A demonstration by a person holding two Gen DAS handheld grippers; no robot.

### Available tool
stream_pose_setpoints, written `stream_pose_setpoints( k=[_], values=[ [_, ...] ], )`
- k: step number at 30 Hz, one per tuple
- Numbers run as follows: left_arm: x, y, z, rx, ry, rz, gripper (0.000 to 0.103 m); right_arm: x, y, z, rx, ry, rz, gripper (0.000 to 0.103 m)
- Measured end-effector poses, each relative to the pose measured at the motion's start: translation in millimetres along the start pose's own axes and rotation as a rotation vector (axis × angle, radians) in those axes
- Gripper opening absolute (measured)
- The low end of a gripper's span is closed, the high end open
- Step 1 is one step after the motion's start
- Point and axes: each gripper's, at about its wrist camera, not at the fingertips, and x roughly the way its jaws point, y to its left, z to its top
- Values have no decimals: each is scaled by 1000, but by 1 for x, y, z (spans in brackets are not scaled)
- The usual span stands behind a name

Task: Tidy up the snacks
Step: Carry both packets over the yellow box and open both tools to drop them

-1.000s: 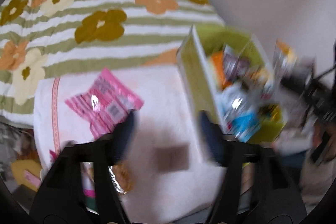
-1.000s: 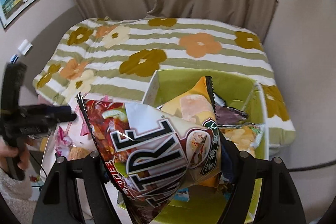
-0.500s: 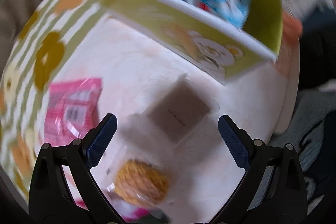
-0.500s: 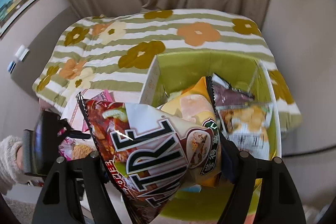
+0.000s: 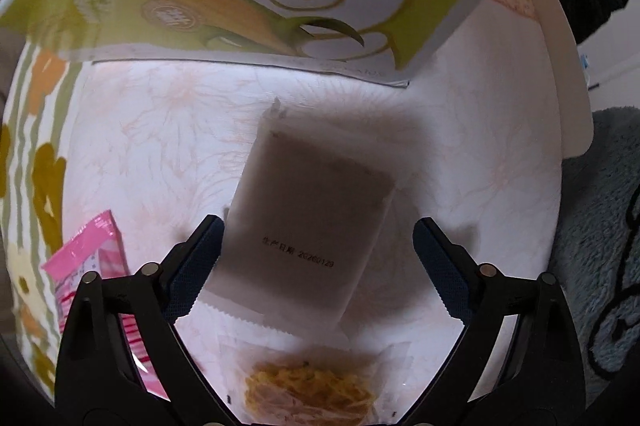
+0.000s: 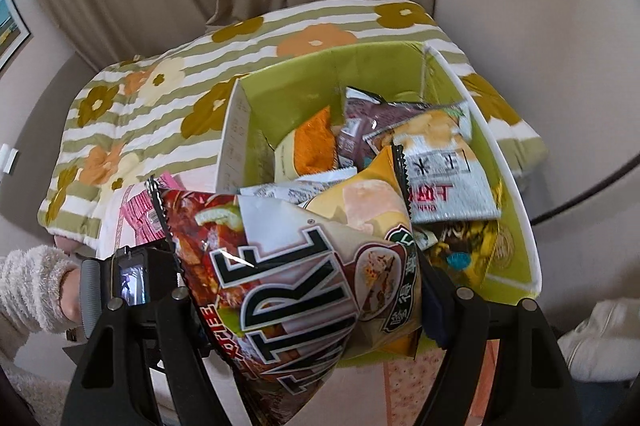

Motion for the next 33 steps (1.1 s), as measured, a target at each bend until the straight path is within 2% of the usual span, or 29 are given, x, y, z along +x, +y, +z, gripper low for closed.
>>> stream_pose_setpoints(
  k=[3,5,9,12,19,23,26,33],
  values=[
    [0,-2,-3,30,-4,45,74,-2,0,-4,15,-7,-5,73],
    [-1,4,-8,25,-8,36,69,-3,0,-5,19,-11,-8,73],
    [-5,8,-14,12,-16,33,66,-3,1,-6,18,-14,-10,73],
    [-12,15,-18,-68,-17,-5,66,-4,1,-5,15,-16,-6,73],
    [-80,25,-32,-268,-124,0,65,-16,-4,5,-28,-41,16,73],
    [-127,29,-28,-371,-191,17,65,-24,-9,16,-64,-60,38,73],
    [-162,33,-19,-441,-250,47,65,-30,-18,25,-97,-77,52,73],
    [-206,65,39,-613,-355,128,65,-43,-48,52,-151,-139,88,73]
  ],
)
